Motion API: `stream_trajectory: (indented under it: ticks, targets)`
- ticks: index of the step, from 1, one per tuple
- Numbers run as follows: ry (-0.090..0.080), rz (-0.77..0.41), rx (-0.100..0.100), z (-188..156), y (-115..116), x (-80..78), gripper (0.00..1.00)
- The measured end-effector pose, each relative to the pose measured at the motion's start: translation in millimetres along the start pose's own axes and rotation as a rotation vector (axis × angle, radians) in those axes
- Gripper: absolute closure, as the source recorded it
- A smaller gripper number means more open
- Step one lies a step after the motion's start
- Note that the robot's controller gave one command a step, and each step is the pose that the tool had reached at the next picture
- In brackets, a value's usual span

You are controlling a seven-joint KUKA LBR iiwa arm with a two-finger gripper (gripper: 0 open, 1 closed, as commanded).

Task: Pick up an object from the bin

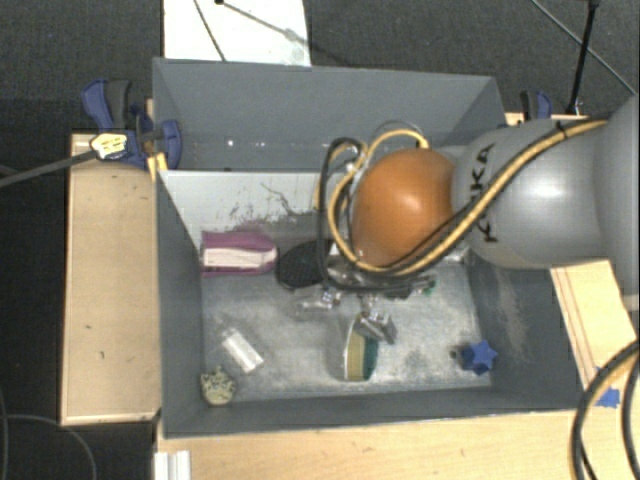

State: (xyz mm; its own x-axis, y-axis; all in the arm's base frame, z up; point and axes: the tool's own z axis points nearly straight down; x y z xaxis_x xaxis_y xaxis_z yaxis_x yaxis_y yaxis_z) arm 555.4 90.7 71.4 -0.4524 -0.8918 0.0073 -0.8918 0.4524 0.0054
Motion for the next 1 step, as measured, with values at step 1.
stream_trajectory:
  ticks: [1]
  targets:
    - [-0.012,-0.373,0.009,-29.8,83.7,1.4,0.0]
